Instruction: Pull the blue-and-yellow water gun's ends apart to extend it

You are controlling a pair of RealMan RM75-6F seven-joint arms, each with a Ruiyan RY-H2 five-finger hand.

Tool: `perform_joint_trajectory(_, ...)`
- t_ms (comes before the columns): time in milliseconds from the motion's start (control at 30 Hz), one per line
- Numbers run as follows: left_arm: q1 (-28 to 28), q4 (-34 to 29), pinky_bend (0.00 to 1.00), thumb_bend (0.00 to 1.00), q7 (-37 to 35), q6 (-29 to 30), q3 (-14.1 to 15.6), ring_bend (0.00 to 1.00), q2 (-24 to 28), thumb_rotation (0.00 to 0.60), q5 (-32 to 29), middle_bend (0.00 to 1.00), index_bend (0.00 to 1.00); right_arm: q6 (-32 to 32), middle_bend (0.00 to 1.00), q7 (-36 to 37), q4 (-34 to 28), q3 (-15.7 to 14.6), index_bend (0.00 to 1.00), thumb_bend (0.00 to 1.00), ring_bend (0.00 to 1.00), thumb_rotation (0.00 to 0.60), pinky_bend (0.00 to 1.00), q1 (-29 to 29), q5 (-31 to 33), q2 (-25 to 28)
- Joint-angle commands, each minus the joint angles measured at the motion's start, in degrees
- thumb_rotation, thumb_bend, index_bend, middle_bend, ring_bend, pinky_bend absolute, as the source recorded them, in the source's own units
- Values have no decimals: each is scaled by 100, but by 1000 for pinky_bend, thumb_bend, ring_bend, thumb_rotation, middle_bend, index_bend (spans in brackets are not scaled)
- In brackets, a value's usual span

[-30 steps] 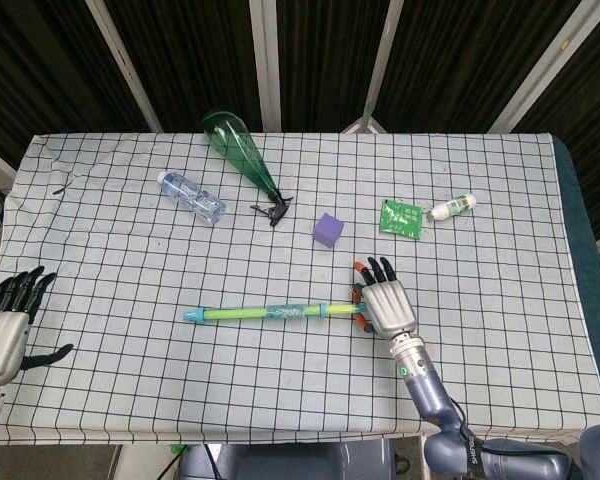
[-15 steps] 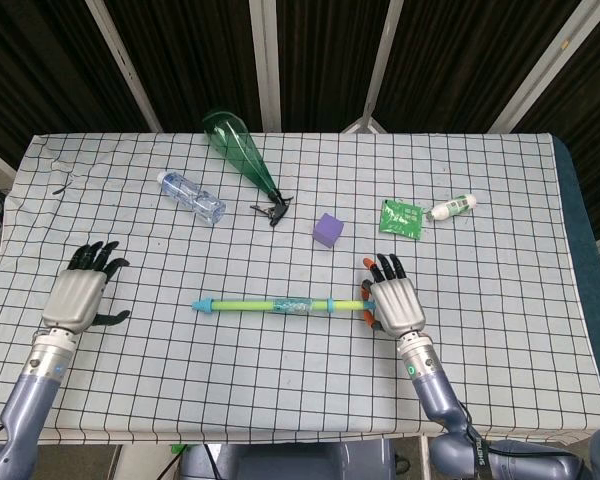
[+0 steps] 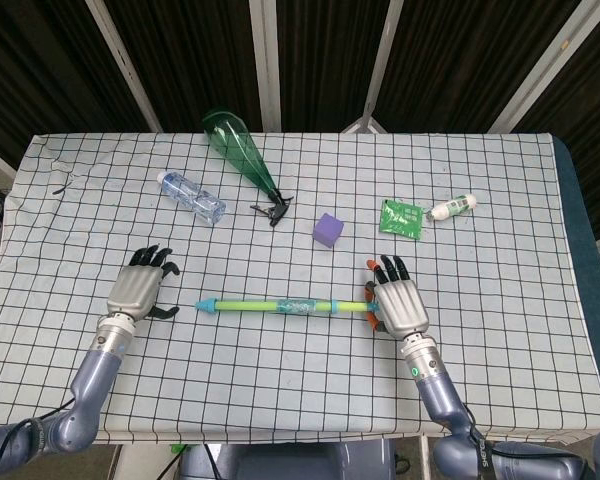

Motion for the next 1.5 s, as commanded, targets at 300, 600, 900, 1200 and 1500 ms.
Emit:
perform_joint_trajectory(300, -246, 18, 0, 331, 8, 182, 102, 0, -596, 600, -57, 98, 370, 45, 186, -90, -77, -18, 641, 467, 0, 600, 0, 18, 66, 8)
perform_joint_trajectory(600, -412, 188, 0, 352, 102, 234, 178, 0, -915, 600, -141, 108, 403, 61, 186, -112, -96, -42, 641, 466, 0, 600, 0, 28, 106, -5)
perform_joint_trajectory(900, -533, 398, 0, 428, 103, 301, 180, 0, -1146, 600, -217, 120, 461, 88, 201, -112, -161, -36, 659, 468, 0, 600, 0, 47, 102, 34)
perform_joint_trajectory(1200, -544, 501, 0, 546, -8, 355, 217, 0, -1211, 600, -193, 138, 566, 142, 201, -90, -230, -48, 659, 468, 0, 600, 0, 28, 91, 96)
perform_joint_trajectory(1500, -472, 158, 0, 548, -143, 511, 264, 0, -952, 600, 44, 138, 577, 237, 201, -41, -347, -37, 659, 469, 0, 600, 0, -16, 57, 221)
